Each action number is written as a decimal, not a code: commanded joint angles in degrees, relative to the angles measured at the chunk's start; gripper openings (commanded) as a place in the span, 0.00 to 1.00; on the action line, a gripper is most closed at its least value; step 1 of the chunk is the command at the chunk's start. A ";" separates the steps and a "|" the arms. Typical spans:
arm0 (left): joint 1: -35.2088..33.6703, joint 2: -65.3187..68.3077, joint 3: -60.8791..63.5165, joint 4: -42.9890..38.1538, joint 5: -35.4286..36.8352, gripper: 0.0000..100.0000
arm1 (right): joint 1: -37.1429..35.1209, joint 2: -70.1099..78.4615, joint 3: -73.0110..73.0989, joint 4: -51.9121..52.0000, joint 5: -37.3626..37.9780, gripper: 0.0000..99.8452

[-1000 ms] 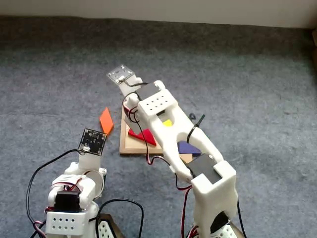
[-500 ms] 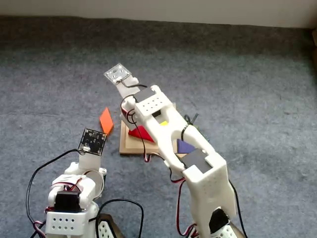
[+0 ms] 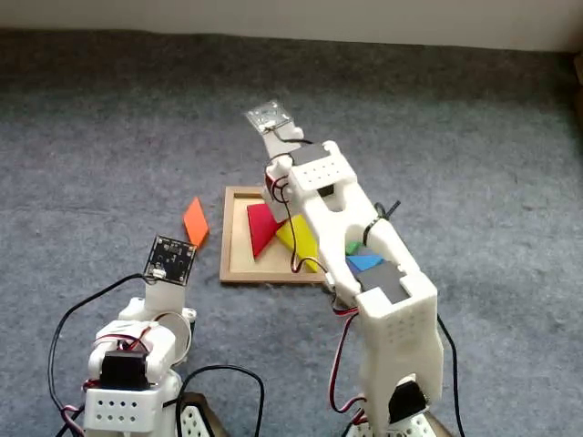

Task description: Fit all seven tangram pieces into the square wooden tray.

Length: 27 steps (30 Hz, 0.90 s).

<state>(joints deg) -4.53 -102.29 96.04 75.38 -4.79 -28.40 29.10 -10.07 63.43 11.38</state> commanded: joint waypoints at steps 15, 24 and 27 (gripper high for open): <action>-0.48 -0.84 1.19 0.18 0.53 0.03 | -2.15 -15.87 4.00 6.11 7.12 0.13; -0.48 -0.84 1.19 0.18 0.53 0.03 | -5.85 -25.45 20.97 -1.63 16.44 0.13; -0.48 -0.84 1.19 0.18 0.53 0.03 | -6.20 -28.97 29.14 -8.92 19.34 0.13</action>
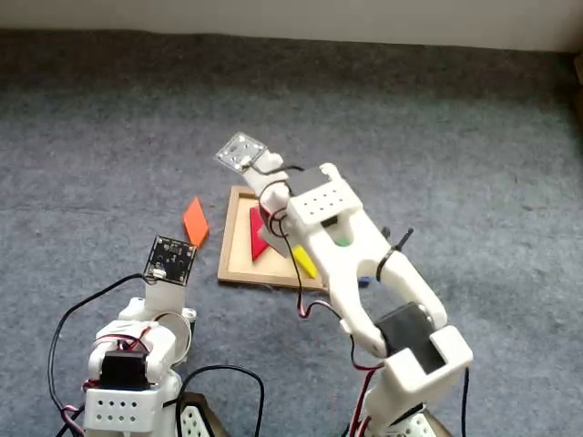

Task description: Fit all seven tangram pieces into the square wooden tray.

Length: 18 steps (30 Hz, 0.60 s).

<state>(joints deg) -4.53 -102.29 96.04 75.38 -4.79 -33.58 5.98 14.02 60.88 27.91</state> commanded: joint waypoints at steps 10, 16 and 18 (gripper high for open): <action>-0.48 -0.84 1.19 0.18 0.53 0.03 | -4.18 -7.52 16.75 -18.07 5.19 0.31; -0.48 -0.84 1.19 0.18 0.53 0.03 | -7.08 -7.52 20.00 -24.57 5.45 0.31; -0.48 -0.84 1.19 0.18 0.53 0.03 | -7.52 -7.52 19.91 -24.57 5.36 0.31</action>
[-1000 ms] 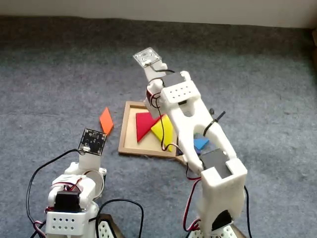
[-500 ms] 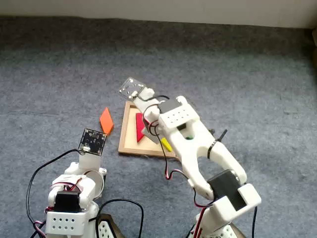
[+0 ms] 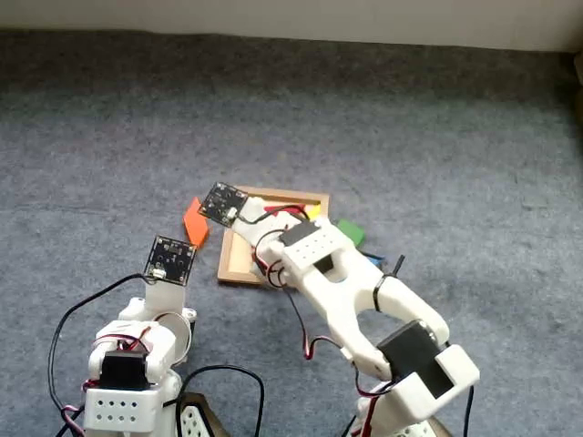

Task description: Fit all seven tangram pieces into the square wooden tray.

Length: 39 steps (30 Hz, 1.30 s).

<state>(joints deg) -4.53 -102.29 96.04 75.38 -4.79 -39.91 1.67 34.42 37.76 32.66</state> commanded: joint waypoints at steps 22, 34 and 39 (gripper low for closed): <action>-0.48 -0.84 1.19 0.18 0.53 0.03 | 5.85 3.47 -0.57 -22.90 -9.93 0.31; -0.48 -0.84 1.19 0.18 0.53 0.03 | 11.74 0.92 -0.57 -28.09 -16.00 0.31; -0.48 -0.84 1.19 0.18 0.53 0.03 | 10.51 -5.23 0.04 -26.68 -15.74 0.31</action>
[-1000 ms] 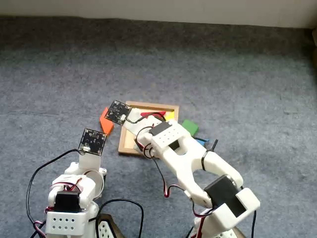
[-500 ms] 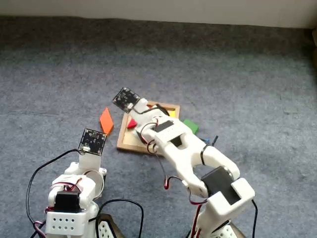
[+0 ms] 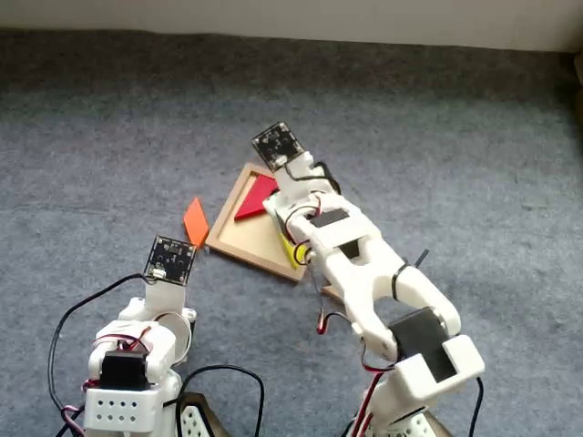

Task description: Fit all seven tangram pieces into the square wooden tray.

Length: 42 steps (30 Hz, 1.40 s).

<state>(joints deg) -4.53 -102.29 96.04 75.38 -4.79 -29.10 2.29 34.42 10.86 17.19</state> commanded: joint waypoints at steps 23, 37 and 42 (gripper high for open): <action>-0.48 -0.84 1.19 0.18 0.53 0.03 | -6.90 29.85 -55.16 46.99 15.03 0.31; -0.48 -0.84 1.19 0.18 0.53 0.03 | -4.18 41.45 -61.67 57.36 15.12 0.31; -0.48 -0.84 1.19 0.18 0.53 0.03 | -4.88 41.36 -61.76 64.48 17.93 0.31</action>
<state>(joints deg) -4.53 -102.29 96.04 75.38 -4.79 -34.20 42.73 -27.21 70.64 33.45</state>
